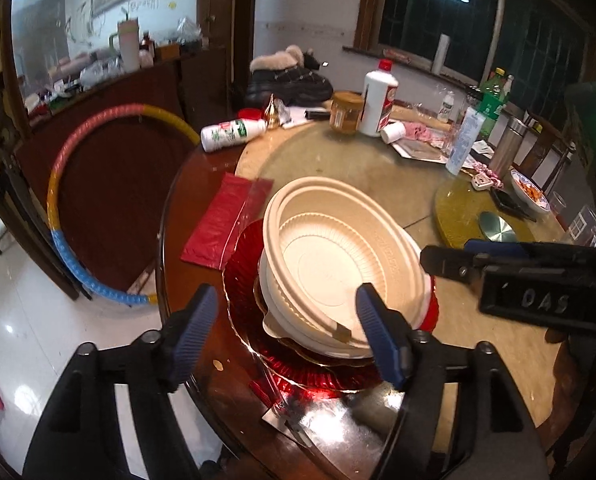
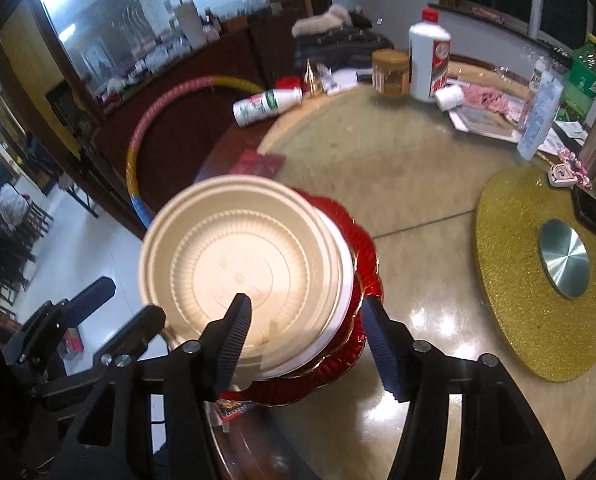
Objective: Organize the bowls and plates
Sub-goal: 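Open both grippers and release the beige bowl on the stack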
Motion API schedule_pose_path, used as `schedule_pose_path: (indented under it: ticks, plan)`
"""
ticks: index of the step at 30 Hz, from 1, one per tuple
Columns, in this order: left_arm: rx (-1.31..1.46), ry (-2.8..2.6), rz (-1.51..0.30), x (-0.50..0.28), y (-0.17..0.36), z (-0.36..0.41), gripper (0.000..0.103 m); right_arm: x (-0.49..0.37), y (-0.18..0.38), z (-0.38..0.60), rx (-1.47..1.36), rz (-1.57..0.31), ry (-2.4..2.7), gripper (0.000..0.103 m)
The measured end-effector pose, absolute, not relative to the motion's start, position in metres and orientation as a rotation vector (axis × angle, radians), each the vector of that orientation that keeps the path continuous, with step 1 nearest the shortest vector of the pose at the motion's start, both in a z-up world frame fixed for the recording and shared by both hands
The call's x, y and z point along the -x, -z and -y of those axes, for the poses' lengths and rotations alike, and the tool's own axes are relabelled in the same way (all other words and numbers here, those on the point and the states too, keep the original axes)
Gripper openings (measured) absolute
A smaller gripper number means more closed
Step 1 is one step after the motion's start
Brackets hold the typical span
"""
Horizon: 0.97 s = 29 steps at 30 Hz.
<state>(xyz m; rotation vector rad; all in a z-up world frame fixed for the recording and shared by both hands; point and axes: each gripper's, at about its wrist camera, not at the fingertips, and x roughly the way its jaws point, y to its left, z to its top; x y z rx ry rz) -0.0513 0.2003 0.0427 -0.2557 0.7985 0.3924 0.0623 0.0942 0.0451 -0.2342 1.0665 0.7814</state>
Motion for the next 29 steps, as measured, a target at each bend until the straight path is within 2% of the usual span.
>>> schedule_pose_path:
  ticks: [3, 6, 8, 10, 16, 29]
  plan:
    - [0.204, -0.396, -0.759, 0.062, -0.047, -0.189, 0.084, -0.053, -0.055, -0.078, 0.179, -1.006, -0.808, 0.067]
    - [0.148, -0.407, -0.734, 0.074, -0.052, -0.178, 0.087, -0.041, -0.058, -0.065, 0.177, -0.958, -0.833, 0.075]
    - [0.163, -0.365, -0.739, 0.081, -0.053, -0.173, 0.093, -0.032, -0.056, -0.055, 0.205, -0.921, -0.829, 0.076]
    - [0.181, -0.317, -0.747, 0.086, -0.053, -0.166, 0.103, -0.027, -0.054, -0.045, 0.217, -0.905, -0.818, 0.076]
    - [0.129, -0.323, -0.828, 0.077, -0.038, -0.146, 0.103, -0.024, -0.042, -0.016, 0.208, -0.913, -0.783, 0.076]
    - [0.138, -0.354, -0.823, 0.066, -0.033, -0.150, 0.103, -0.018, -0.036, -0.017, 0.257, -0.909, -0.784, 0.076]
